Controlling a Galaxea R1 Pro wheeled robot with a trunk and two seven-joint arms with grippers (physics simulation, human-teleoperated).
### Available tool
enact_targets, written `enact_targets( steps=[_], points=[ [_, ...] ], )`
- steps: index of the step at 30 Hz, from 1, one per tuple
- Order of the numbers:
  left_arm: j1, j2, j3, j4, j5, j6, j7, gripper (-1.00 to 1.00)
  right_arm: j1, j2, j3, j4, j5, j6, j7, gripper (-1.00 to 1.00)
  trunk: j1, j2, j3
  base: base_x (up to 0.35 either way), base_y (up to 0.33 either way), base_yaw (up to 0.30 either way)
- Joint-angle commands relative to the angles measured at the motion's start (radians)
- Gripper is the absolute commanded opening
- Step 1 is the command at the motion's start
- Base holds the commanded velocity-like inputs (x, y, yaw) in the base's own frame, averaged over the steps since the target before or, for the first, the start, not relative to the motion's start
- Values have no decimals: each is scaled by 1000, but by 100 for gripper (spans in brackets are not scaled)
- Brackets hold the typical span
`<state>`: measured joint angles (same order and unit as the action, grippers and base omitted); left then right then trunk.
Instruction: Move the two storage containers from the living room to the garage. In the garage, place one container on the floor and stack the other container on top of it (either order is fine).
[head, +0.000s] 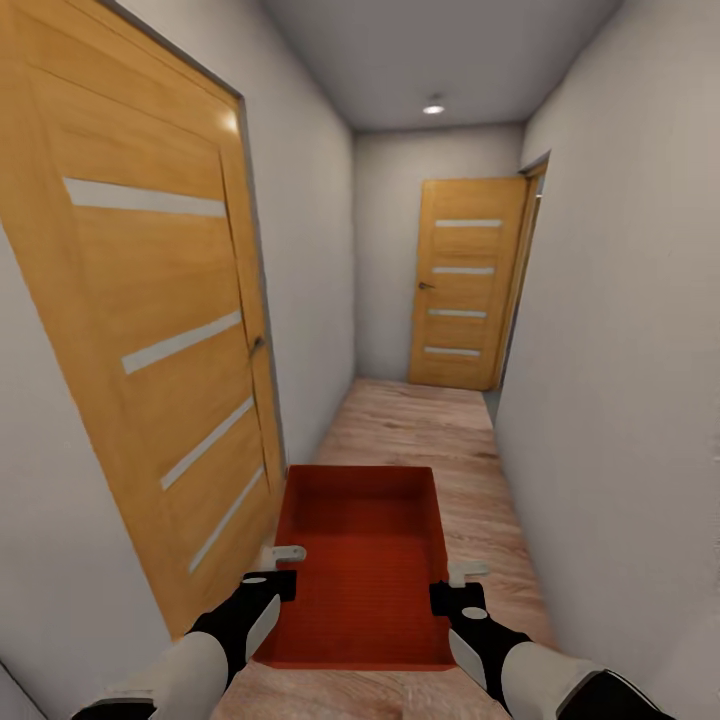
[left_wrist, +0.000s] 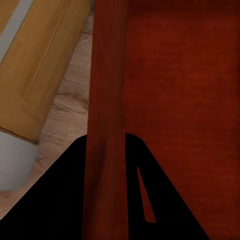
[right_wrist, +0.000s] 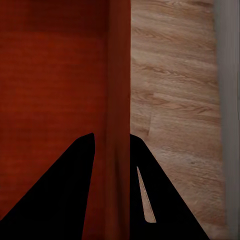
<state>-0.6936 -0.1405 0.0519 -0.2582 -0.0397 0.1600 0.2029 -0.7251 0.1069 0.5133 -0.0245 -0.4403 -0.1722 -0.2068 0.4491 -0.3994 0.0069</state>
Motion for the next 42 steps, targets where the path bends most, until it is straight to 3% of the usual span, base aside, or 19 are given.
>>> enact_targets(
  steps=[1, 16, 42],
  points=[
    [0, 4, 8, -1, -5, 7, 6, -100, 0, -11, -7, -2, -1, -3, -5, -100, 1, -1, 0, 324, 0, -283],
    [0, 4, 8, -1, -5, 7, 6, -100, 0, -11, -7, -2, -1, -3, -5, -100, 1, -1, 0, 324, 0, -260],
    [0, 4, 8, -1, -5, 7, 6, -100, 0, -12, -7, -2, -1, -3, -5, -100, 1, -1, 0, 324, 0, -8]
  ],
)
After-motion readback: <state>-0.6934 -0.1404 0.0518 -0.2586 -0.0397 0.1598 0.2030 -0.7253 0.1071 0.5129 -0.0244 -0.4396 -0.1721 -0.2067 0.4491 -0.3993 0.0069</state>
